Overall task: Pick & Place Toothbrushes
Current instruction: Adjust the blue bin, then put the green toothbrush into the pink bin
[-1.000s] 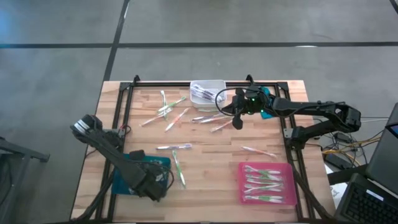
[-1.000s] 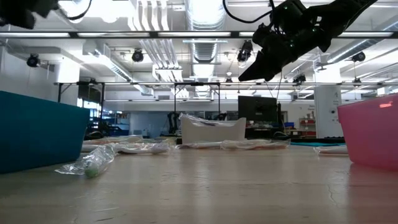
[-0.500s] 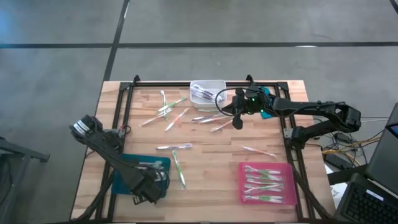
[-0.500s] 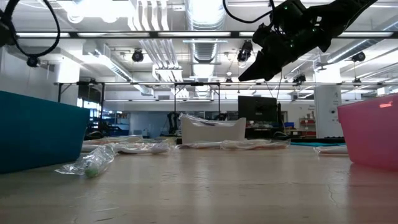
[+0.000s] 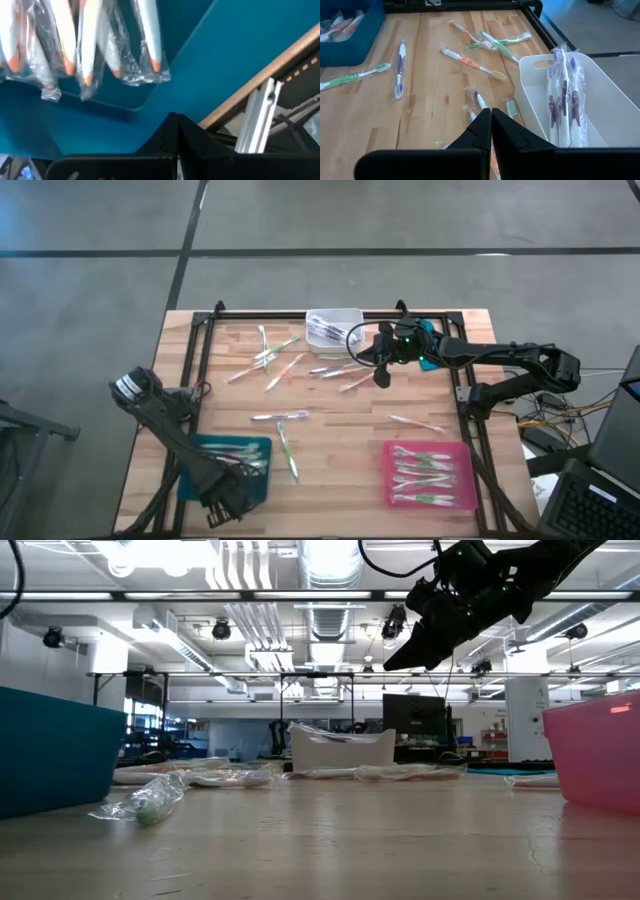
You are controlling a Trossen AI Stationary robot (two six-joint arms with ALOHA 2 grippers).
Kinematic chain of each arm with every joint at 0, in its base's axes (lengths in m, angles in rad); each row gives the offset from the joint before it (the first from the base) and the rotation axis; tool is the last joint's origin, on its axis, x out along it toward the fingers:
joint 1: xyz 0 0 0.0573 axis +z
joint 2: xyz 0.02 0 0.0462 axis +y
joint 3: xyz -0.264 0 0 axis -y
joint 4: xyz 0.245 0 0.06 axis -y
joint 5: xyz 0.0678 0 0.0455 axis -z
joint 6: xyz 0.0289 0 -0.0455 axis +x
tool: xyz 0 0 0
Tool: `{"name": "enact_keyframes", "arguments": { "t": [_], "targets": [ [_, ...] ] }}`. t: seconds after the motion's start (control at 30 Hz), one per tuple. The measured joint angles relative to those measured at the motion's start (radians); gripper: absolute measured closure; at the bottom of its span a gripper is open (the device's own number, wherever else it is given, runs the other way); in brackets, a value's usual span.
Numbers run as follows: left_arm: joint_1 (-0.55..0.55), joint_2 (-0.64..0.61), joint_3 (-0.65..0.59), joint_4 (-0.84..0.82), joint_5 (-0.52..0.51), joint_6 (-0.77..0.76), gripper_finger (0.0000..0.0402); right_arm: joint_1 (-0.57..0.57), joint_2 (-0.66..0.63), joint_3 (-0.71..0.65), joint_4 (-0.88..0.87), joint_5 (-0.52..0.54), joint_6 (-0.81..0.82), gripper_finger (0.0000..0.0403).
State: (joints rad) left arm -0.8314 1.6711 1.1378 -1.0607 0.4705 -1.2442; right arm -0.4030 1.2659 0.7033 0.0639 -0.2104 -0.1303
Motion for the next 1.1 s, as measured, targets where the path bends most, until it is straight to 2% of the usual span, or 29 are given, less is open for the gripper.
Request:
{"name": "enact_keyframes", "arguments": {
  "t": [0.3, 0.4, 0.5, 0.77, 1.1],
  "targets": [
    [0.003, -0.002, 0.0, -0.05, 0.0, 0.048, 0.0401, 0.0, 0.0, 0.0, 0.0, 0.0, 0.015, 0.0394],
    [0.012, -0.009, 0.019, -0.085, -0.038, 0.081, 0.0402, 0.0, 0.0, 0.0, 0.0, 0.0, 0.015, 0.0394],
    [0.027, -0.029, 0.048, -0.101, -0.129, 0.113, 0.0401, 0.0, 0.0, 0.0, 0.001, 0.0, 0.019, 0.0394],
    [0.11, -0.111, 0.079, -0.101, -0.456, 0.207, 0.0401, 0.0, 0.0, 0.0, 0.002, 0.0, 0.019, 0.0394],
    [0.314, -0.157, 0.071, -0.061, -0.727, 0.584, 0.0401, 0.0, 0.0, 0.0, -0.033, 0.001, 0.02, 0.0394]
  ]
}}
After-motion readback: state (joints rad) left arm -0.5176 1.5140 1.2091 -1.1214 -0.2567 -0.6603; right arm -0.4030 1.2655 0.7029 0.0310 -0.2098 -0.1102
